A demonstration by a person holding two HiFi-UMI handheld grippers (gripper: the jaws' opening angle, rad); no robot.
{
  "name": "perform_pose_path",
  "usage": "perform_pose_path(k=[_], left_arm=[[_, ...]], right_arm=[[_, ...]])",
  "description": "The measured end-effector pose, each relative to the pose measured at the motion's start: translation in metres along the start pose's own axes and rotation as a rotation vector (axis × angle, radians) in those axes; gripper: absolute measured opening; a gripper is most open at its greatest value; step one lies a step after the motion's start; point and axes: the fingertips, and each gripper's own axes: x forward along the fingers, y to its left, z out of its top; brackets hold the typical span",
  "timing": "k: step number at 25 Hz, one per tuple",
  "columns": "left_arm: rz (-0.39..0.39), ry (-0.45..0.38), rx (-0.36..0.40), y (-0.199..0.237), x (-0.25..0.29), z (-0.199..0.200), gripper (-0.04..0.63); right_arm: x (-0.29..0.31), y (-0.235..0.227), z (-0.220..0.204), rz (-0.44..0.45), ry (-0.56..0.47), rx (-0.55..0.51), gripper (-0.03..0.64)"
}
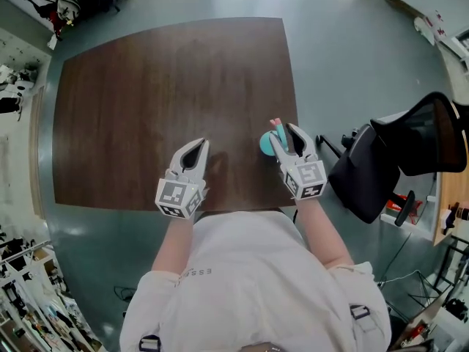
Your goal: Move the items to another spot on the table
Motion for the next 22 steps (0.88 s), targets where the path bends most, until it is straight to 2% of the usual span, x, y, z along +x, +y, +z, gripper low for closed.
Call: perform_pose_path(k=[5,9,12,15,19,22], left_arm=[[-0.040,-0.011,0.002,0.002,-0.014,0.002,0.015],[-0.075,-0.014,0.010,0.014,-0.033,0.006,0.015],[-0.113,-0.007,0.011,0.021,-0.053,0.005,0.015],[-0.159,0.013,0.009,0.027,-0.075,-0.002,0.015],[-0.194,0.042,0.005,0.037,-0.100,-0.014,0.015],[-0.194,0.027,0.009,0.039,-0.112,-0.016,0.015]], right_arm=[[-0.021,0.008,0.017,-0.061,-0.059,0.003,0.209],[-0.046,0.042,0.041,-0.128,-0.142,-0.062,0.204],[-0.060,0.072,0.048,-0.189,-0.178,-0.071,0.148],[-0.071,0.101,0.040,-0.242,-0.169,-0.060,0.003],[-0.085,0.143,0.031,-0.265,-0.165,-0.047,-0.012],[-0.095,0.161,0.021,-0.253,-0.152,-0.042,-0.012]])
